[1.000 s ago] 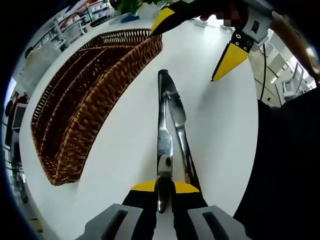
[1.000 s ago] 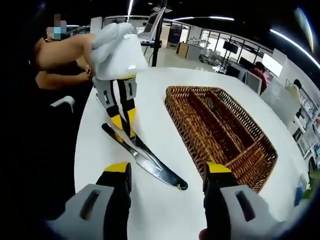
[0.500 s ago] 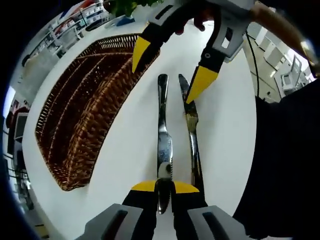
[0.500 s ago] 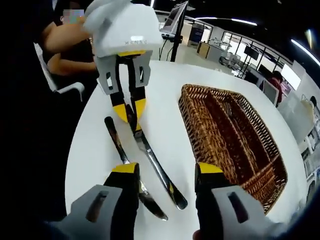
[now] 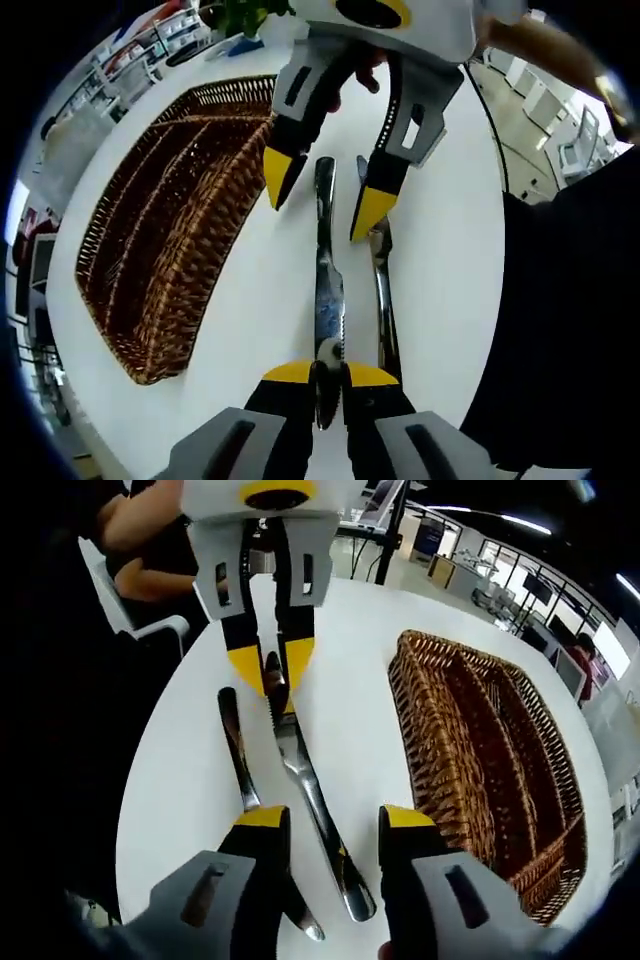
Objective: Arrange the knives, forks, and spoons in their matching storage slots by inserting each utensil handle-first until every utensil is classified and aligned in the correct compartment
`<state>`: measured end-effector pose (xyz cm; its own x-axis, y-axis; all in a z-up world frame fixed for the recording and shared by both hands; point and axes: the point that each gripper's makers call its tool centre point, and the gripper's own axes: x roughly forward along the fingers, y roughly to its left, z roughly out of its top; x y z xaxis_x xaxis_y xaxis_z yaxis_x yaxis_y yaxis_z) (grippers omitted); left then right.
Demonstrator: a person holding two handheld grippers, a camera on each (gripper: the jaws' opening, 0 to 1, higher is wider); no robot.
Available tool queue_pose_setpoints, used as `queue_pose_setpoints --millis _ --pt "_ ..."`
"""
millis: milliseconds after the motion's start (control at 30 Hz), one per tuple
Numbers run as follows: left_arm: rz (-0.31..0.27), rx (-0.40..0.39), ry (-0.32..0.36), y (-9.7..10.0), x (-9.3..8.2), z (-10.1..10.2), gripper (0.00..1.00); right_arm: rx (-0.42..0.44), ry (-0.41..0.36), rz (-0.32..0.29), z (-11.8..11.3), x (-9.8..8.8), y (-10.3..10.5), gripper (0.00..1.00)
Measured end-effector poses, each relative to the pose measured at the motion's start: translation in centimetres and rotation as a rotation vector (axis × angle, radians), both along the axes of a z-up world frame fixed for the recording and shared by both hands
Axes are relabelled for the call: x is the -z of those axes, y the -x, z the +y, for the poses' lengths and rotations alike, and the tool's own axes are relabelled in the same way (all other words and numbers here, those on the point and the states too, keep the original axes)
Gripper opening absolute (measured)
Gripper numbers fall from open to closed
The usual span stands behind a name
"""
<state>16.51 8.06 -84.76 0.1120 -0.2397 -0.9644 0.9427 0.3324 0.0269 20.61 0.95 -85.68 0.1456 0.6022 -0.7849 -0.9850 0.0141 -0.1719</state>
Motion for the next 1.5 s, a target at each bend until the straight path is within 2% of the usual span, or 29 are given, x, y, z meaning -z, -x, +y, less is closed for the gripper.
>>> queue_pose_setpoints --millis 33,133,233,467,700,1067,1367,1500 --pt "-0.001 0.001 0.0 0.0 -0.1 0.0 0.09 -0.005 0.0 -0.005 0.1 0.0 0.0 0.31" --pt "-0.008 0.005 0.001 0.0 -0.4 0.0 0.09 -0.08 0.024 -0.082 0.4 0.0 -0.2 0.22" --pt "-0.013 0.008 0.001 -0.1 -0.6 0.0 0.09 -0.092 0.01 -0.072 0.7 0.0 0.1 0.2" --pt "-0.017 0.022 0.001 0.0 -1.0 -0.2 0.09 -0.14 0.033 -0.074 0.8 0.6 0.8 0.18" --pt "-0.026 0.027 0.011 0.0 -1.4 -0.4 0.09 -0.18 0.042 -0.096 0.8 1.0 1.1 0.08" --pt "-0.033 0.028 0.007 0.0 -1.5 -0.4 0.09 -0.258 0.061 -0.198 0.9 1.0 1.1 0.06" --pt "-0.034 0.044 0.019 0.2 -1.3 -0.6 0.1 -0.258 0.058 -0.198 0.8 1.0 1.2 0.04" --pt "-0.069 0.044 0.032 -0.2 -1.4 -0.4 0.19 -0.254 0.057 -0.19 0.8 1.0 1.4 0.04"
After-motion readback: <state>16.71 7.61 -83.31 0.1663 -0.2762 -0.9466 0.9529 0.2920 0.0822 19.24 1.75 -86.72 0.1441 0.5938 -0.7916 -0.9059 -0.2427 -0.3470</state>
